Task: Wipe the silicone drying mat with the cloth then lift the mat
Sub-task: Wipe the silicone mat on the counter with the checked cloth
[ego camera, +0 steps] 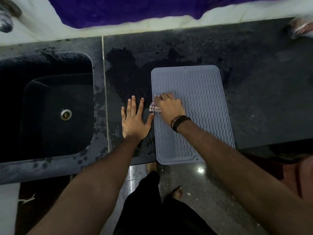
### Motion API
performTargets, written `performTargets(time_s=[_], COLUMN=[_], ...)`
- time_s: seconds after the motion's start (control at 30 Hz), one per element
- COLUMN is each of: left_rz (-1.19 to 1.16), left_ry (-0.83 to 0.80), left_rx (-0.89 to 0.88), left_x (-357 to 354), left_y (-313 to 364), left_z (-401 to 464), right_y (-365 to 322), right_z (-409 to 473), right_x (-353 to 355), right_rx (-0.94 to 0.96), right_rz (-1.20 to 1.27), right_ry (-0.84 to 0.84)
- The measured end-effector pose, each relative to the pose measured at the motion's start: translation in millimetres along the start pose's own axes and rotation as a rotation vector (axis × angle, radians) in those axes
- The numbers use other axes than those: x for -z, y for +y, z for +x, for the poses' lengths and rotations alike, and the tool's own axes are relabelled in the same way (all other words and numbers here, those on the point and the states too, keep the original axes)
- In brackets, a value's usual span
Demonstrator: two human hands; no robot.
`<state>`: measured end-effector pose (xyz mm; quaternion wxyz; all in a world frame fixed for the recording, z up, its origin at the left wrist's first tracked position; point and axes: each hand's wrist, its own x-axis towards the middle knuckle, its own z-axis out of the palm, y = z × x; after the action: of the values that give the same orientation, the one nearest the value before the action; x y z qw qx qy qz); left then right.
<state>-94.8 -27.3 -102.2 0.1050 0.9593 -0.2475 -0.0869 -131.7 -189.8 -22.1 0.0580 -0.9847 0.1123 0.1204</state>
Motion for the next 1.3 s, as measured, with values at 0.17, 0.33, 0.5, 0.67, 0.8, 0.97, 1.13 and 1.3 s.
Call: performTargets(time_s=[0.17, 0.33, 0.5, 0.67, 0.8, 0.97, 1.13, 1.3], left_rz=[0.008, -0.028, -0.129, -0.029, 0.049, -0.021, -0.027, -0.035], left_ry=[-0.016, -0.013, 0.04, 0.008, -0.019, 0.011, 0.014, 0.061], left_rx=[-0.019, -0.003, 0.001, 0.043, 0.021, 0.074, 0.077, 0.081], left_x=[0, 1, 9, 6, 4, 1, 1, -2], left_y=[0, 2, 9, 17, 16, 19, 19, 19], left_z=[-1, -2, 31, 61, 58, 61, 63, 62], right_y=[-10, -11, 1, 3, 0, 3, 19, 27], right_z=[-56, -80, -14, 43, 14, -34, -29, 61], right_x=[-25, -16, 27, 27, -1, -15, 9, 48], right_rx=[0.04, 0.042, -0.046, -0.06, -0.024, 0.073, 0.116, 0.045], right_rz=[0.027, 0.058, 0.108, 0.061, 0.047, 0.056, 0.089, 0.117], right_ry=[0.043, -0.04, 0.105, 0.032, 0.045, 0.028, 0.04, 0.116])
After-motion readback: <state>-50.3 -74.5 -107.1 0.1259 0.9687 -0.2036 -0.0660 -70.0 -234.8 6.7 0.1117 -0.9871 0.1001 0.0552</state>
